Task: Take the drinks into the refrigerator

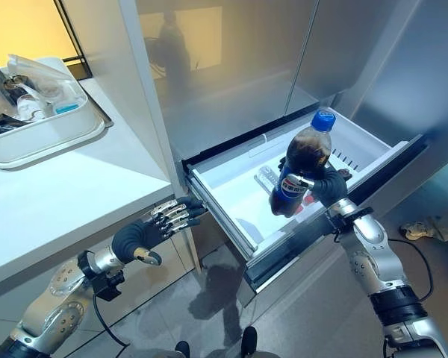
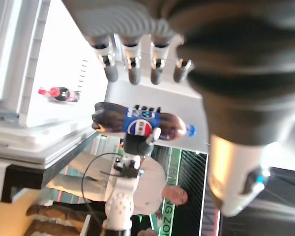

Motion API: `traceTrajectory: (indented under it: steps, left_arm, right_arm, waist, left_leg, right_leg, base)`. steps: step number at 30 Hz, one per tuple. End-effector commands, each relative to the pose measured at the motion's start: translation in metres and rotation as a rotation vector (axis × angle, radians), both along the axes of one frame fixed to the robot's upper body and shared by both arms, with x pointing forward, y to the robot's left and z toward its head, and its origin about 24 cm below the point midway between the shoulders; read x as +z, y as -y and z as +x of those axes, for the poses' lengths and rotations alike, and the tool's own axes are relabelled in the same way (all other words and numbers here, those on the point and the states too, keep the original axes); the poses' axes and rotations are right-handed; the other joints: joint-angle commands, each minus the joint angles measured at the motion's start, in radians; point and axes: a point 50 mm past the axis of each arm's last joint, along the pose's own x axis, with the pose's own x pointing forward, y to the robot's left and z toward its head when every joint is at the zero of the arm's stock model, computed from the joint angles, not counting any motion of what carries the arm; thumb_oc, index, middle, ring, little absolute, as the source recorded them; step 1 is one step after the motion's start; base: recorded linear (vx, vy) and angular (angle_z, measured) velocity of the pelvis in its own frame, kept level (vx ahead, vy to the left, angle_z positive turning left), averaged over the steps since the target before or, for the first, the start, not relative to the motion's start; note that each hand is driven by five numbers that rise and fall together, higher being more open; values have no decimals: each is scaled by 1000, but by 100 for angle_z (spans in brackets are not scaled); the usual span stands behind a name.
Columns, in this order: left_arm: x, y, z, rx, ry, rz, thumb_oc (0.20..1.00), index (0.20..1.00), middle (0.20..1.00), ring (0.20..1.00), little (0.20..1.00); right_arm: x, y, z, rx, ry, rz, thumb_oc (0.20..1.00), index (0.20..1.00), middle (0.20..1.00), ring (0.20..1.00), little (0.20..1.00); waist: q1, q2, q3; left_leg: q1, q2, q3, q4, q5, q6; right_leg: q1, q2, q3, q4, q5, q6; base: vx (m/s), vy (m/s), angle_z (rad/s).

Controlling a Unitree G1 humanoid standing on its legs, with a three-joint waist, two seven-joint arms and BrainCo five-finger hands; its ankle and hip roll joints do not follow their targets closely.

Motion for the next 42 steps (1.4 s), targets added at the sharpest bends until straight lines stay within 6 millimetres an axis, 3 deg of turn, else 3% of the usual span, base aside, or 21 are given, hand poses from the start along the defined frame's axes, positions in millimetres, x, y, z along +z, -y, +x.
traceTrajectory:
  steps: [1, 5, 12, 19, 25, 32, 33, 36, 42]
  left_arm:
    - [21, 11, -6, -105, 71, -42, 1000, 1000, 1000, 1000, 1000]
    - [23, 13, -8, -156, 59, -14, 1000, 1000, 1000, 1000, 1000]
    - [28, 17, -11, -216, 57, 13, 1000, 1000, 1000, 1000, 1000]
    - [29, 21, -15, -272, 40, 36, 1000, 1000, 1000, 1000, 1000]
    - [37, 27, -16, -322, 70, 70, 1000, 1000, 1000, 1000, 1000]
    - [42, 31, -18, -356, 94, 94, 1000, 1000, 1000, 1000, 1000]
    - [47, 32, -19, -366, 125, 117, 1000, 1000, 1000, 1000, 1000]
    - [49, 33, -19, -370, 141, 132, 1000, 1000, 1000, 1000, 1000]
    - [52, 34, -18, -368, 170, 162, 1000, 1000, 1000, 1000, 1000]
  right_arm:
    - [112, -7, 12, 25, 428, -56, 200, 200, 200, 200, 200]
    - [136, -16, 27, 32, 436, -207, 200, 200, 200, 200, 200]
    - [161, -19, 45, -14, 426, -390, 200, 200, 200, 200, 200]
    - [180, -17, 54, -78, 429, -520, 200, 200, 200, 200, 200]
    - [188, -29, 59, -71, 443, -606, 200, 200, 200, 200, 200]
    - [173, -29, 68, -69, 369, -701, 200, 200, 200, 200, 200]
    - [161, -24, 72, -77, 305, -797, 200, 200, 200, 200, 200]
    - [151, -15, 75, -97, 249, -904, 200, 200, 200, 200, 200]
    - [121, -9, 75, -64, 139, -1036, 200, 200, 200, 200, 200]
  waist:
    - [22, 0, 13]
    - [36, -1, 42]
    - [51, 6, 87]
    - [60, 16, 134]
    - [64, 21, 170]
    - [67, 28, 200]
    - [68, 31, 215]
    - [64, 35, 236]
    - [54, 38, 270]
  left_leg:
    - [-6, -32, -85, 1, -68, 55]
    - [-35, -30, -89, 1, -50, 54]
    - [-90, -23, -101, 5, -22, 49]
    - [-147, -15, -117, 11, 4, 44]
    - [-190, -9, -128, 15, 25, 38]
    - [-208, -1, -135, 15, 34, 34]
    - [-217, 0, -139, 15, 40, 31]
    - [-230, 2, -144, 16, 48, 27]
    - [-250, 1, -159, 15, 58, 25]
  right_leg:
    - [-34, -32, -27, 175, -113, 79]
    - [-69, -27, -29, 190, -110, 77]
    - [-134, -24, -43, 229, -108, 74]
    - [-198, -28, -56, 268, -108, 72]
    - [-244, -29, -66, 288, -105, 71]
    - [-272, -29, -68, 302, -106, 69]
    - [-283, -30, -73, 310, -107, 68]
    - [-298, -35, -82, 323, -109, 68]
    - [-320, -45, -105, 345, -111, 68]
  base:
    - [-57, -11, -3]
    - [-58, -11, -2]
    - [-74, -14, 1]
    - [-65, -15, 8]
    - [-57, -25, 5]
    - [-42, -17, 3]
    - [-60, -27, -3]
    - [-64, -20, 0]
    - [-54, -30, 9]
